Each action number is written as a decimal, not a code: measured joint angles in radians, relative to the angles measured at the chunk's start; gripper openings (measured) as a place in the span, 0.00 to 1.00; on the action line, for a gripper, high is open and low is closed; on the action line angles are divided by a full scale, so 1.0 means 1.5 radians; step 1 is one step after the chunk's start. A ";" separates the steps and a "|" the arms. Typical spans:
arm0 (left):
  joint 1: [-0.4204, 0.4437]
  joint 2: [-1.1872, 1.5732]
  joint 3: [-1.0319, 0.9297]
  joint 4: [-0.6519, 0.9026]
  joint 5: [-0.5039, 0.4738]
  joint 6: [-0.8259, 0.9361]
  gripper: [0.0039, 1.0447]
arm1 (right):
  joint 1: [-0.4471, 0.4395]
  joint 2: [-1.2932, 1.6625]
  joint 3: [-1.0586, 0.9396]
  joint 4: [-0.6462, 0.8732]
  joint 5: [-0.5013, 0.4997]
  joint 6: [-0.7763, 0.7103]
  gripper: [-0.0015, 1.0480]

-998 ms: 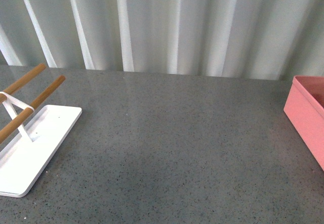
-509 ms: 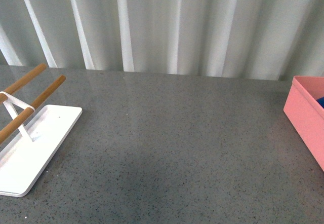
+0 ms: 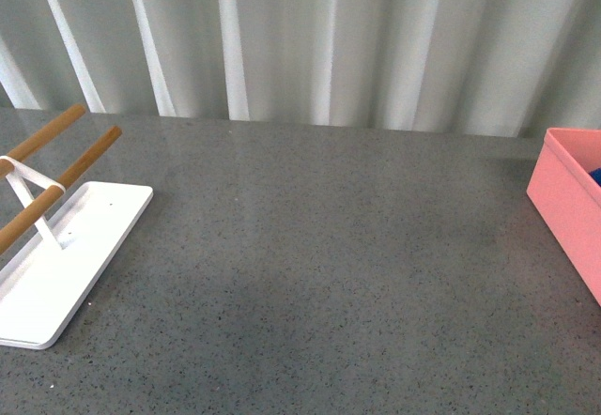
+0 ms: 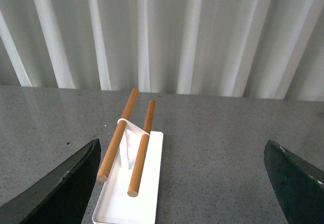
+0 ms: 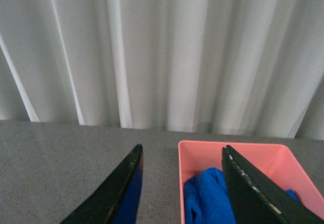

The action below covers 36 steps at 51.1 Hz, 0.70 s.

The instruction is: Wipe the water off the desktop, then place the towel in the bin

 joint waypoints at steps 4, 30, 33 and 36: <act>0.000 0.000 0.000 0.000 -0.001 0.000 0.94 | 0.014 -0.024 -0.032 0.003 0.009 0.002 0.34; 0.000 0.000 0.000 0.000 0.000 0.000 0.94 | 0.109 -0.219 -0.170 -0.058 0.105 0.004 0.03; 0.000 0.000 0.000 0.000 0.000 0.000 0.94 | 0.109 -0.244 -0.179 -0.074 0.105 0.004 0.03; 0.000 0.000 0.000 0.000 0.000 0.000 0.94 | 0.109 -0.273 -0.187 -0.093 0.105 0.004 0.03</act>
